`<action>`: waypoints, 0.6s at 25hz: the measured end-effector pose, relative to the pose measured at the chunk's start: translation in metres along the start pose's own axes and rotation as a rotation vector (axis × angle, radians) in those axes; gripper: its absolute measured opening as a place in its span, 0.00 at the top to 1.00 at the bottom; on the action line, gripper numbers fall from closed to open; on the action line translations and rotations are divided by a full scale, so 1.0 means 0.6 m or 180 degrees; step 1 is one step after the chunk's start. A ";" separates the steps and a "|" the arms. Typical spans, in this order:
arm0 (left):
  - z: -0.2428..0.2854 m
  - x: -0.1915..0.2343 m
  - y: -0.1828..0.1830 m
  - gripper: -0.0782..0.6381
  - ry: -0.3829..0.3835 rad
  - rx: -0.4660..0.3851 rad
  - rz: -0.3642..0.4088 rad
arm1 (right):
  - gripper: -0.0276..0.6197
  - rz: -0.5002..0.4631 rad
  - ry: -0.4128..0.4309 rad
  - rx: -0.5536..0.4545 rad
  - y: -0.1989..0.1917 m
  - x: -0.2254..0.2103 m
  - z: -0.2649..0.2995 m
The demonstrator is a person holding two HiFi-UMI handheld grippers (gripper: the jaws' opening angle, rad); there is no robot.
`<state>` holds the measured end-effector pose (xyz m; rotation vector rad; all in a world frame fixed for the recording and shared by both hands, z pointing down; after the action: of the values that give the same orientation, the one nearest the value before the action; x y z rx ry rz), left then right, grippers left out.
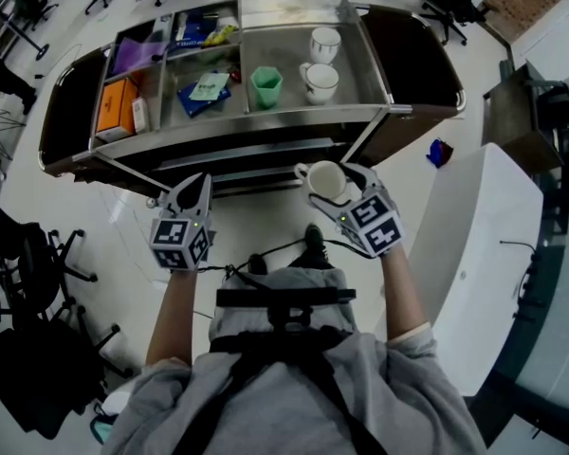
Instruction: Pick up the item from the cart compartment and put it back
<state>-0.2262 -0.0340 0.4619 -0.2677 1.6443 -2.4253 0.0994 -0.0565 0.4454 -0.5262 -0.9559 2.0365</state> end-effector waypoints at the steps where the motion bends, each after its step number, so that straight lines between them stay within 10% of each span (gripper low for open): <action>1: 0.001 0.000 -0.001 0.89 -0.0006 -0.0001 -0.0008 | 0.37 0.0000 0.0003 -0.0001 0.000 0.000 0.000; 15: 0.034 -0.002 0.068 0.89 -0.0176 -0.0143 -0.0013 | 0.37 -0.0066 0.0098 -0.0049 0.070 -0.037 -0.022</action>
<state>-0.2173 -0.0665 0.4312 -0.3421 1.6779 -2.3640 0.1004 -0.0845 0.4051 -0.5521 -0.9556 1.9987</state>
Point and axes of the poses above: the fingertips, and each gripper's own axes: z forward along the fingers, x to its left, y out of its top, the point moved 10 cm from there along -z, backward along the fingers, and after that the axes turned 7 degrees about y, right-handed, at the moved point
